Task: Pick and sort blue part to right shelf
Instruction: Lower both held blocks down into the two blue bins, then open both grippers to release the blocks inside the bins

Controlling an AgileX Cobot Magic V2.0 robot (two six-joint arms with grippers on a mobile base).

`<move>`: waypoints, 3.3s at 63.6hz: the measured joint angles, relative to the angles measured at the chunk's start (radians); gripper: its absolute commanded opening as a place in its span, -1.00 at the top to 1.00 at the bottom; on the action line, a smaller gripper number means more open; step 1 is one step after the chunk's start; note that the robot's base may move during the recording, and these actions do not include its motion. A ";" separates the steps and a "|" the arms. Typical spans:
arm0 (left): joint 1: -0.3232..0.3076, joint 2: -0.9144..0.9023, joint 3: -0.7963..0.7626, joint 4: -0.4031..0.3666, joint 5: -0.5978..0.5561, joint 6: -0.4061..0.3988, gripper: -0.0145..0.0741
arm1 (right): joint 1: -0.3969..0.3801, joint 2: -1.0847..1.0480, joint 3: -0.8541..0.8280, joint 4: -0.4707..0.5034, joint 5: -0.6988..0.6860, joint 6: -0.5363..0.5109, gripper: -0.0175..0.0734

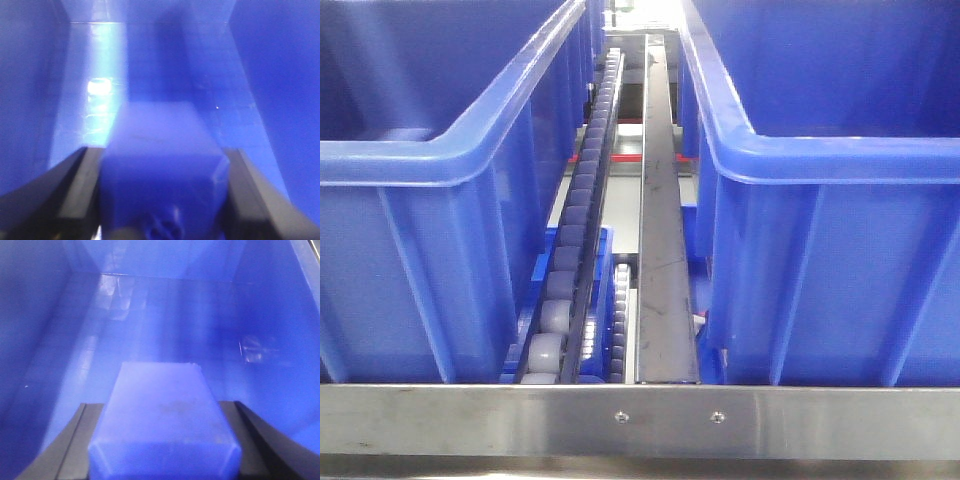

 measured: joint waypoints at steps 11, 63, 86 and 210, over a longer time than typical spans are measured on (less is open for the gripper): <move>0.000 0.000 0.000 0.000 0.000 0.000 -0.90 | 0.000 0.000 0.000 0.000 0.005 0.000 -0.76; 0.000 -0.003 0.000 -0.111 -0.002 0.000 0.37 | 0.000 -0.017 -0.025 0.018 0.019 0.000 0.49; 0.000 -0.200 0.048 -0.107 -0.045 0.000 0.37 | 0.000 -0.147 0.027 0.059 0.008 0.000 0.50; 0.000 -0.866 0.491 -0.101 -0.168 0.000 0.37 | -0.009 -0.884 0.529 -0.003 -0.136 -0.007 0.50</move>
